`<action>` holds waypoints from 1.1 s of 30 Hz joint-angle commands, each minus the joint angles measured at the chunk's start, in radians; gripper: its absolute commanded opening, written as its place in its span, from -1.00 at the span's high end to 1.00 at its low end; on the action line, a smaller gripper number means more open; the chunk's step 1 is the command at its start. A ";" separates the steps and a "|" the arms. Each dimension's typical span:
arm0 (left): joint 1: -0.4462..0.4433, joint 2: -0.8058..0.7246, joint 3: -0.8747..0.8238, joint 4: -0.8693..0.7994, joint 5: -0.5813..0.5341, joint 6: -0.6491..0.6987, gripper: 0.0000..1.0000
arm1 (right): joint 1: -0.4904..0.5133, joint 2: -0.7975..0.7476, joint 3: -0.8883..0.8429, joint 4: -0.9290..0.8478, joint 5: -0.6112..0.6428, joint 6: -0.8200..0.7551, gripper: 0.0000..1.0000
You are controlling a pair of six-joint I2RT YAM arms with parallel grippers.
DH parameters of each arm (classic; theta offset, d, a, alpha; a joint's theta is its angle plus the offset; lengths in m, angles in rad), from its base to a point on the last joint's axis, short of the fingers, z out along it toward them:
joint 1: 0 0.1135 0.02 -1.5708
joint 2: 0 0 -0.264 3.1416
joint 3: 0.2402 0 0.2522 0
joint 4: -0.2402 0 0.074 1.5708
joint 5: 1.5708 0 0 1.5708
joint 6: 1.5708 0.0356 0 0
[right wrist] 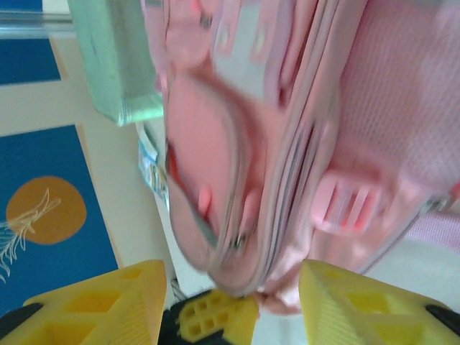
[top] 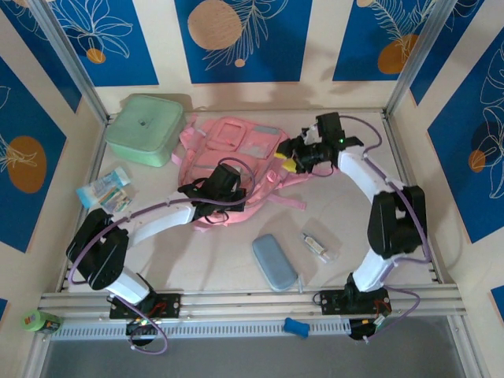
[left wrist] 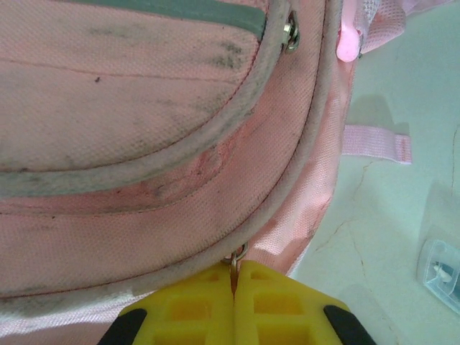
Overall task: Pack the student bag
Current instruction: Unzip the student bag at the top-center of the table.
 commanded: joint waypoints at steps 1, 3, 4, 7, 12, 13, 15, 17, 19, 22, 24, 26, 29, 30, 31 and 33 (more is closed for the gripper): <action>-0.001 0.005 0.022 0.036 0.010 -0.009 1.00 | 0.086 -0.054 -0.153 0.120 -0.017 0.108 -0.05; 0.000 0.002 0.015 0.042 0.014 -0.017 1.00 | 0.122 -0.048 -0.205 0.210 -0.017 0.178 -0.05; 0.000 0.001 0.012 0.046 0.017 -0.020 1.00 | 0.134 -0.035 -0.210 0.231 -0.021 0.201 -0.03; 0.000 -0.007 0.006 0.054 0.023 -0.024 1.00 | 0.177 0.005 -0.211 0.309 -0.003 0.243 -0.01; 0.000 -0.011 0.000 0.062 0.037 -0.014 1.00 | 0.209 0.105 -0.149 0.362 0.008 0.252 0.21; 0.000 -0.012 0.002 0.060 0.041 -0.010 1.00 | 0.210 0.118 -0.139 0.358 0.014 0.243 0.36; 0.000 -0.017 0.011 0.035 0.039 -0.001 1.00 | 0.208 0.139 -0.112 0.319 0.033 0.213 0.62; 0.002 -0.026 0.008 0.014 0.028 0.012 1.00 | 0.193 0.135 -0.110 0.303 0.039 0.192 0.75; 0.002 -0.046 -0.009 -0.009 0.007 0.019 1.00 | 0.168 0.110 -0.125 0.302 0.030 0.172 0.89; 0.022 -0.088 -0.071 0.007 0.032 0.036 1.00 | 0.111 0.072 -0.130 0.261 -0.006 0.114 1.00; 0.043 -0.111 -0.104 -0.015 0.028 0.045 1.00 | 0.061 0.060 -0.113 0.216 -0.039 0.059 1.00; 0.068 -0.133 -0.139 -0.034 0.017 0.060 1.00 | 0.000 0.067 -0.080 0.167 -0.098 -0.002 1.00; 0.113 -0.155 -0.175 -0.052 0.015 0.084 1.00 | -0.065 0.090 -0.026 0.125 -0.146 -0.061 1.00; 0.124 -0.159 -0.181 -0.060 0.009 0.087 1.00 | -0.075 0.099 -0.002 0.093 -0.137 -0.081 1.00; 0.136 -0.158 -0.187 -0.060 0.014 0.088 1.00 | -0.082 0.109 0.021 0.063 -0.131 -0.103 1.00; 0.141 -0.157 -0.197 -0.044 0.033 0.086 1.00 | -0.088 0.125 0.050 0.032 -0.135 -0.120 1.00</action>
